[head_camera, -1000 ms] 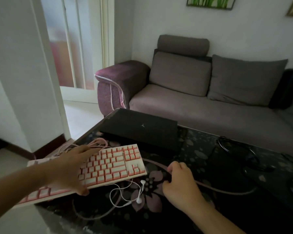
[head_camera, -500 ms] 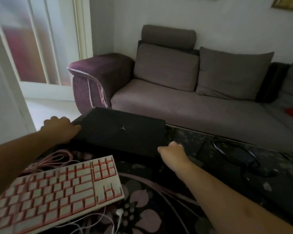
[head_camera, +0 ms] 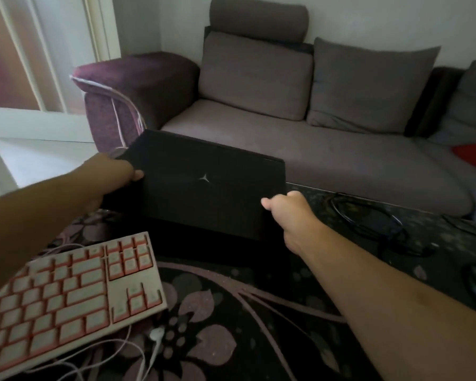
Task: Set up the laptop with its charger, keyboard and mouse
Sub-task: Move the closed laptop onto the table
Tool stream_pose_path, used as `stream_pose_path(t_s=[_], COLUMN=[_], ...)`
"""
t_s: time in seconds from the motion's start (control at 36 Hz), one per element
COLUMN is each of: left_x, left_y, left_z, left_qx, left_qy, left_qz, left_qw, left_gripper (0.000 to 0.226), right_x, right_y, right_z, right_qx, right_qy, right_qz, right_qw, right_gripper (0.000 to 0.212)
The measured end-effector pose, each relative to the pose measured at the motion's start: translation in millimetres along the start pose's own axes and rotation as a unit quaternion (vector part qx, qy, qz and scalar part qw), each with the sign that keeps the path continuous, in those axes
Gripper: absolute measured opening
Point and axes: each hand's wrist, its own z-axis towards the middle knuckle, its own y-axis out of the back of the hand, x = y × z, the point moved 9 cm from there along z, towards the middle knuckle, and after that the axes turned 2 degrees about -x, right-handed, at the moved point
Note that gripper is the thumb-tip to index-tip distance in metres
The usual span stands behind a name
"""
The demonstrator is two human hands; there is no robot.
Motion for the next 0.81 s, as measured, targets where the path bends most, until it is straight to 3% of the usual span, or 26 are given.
stream_pose_path(t_s=[0.11,0.19,0.33,0.42,0.64,0.72,0.81], left_x=[-33,-40,-30,-20,10,14,15], left_y=[-31,-58,-101,-116,-120,-112,-106], left_z=[-49,-92,-163,-198,-238,-239,-236], left_qx=[0.041,0.052,0.101,0.112,0.101,0.086,0.072], left_qy=[-0.031,-0.033,0.001,0.031,0.073,0.064,0.059], left_qz=[-0.019,-0.020,-0.048,-0.041,0.032,0.069,0.120], left_qw=[0.999,0.998,0.994,0.992,0.992,0.992,0.988], left_gripper=[0.040,0.035,0.052,0.050,0.042,0.053,0.050], right_x=[-12,-28,-57,-75,-105,-112,-115], right_y=[77,138,207,237,252,244,236], right_z=[-32,-56,-100,-125,-155,-158,-154], right_qx=[-0.043,-0.066,-0.090,-0.095,-0.071,-0.059,-0.055], right_qy=[-0.009,-0.011,-0.029,-0.026,-0.040,-0.061,-0.071], right_qz=[-0.017,-0.045,-0.022,-0.005,-0.004,-0.010,-0.009], right_qw=[0.999,0.997,0.995,0.995,0.997,0.996,0.996], right_gripper=[0.073,0.075,0.077,0.077,0.076,0.076,0.076])
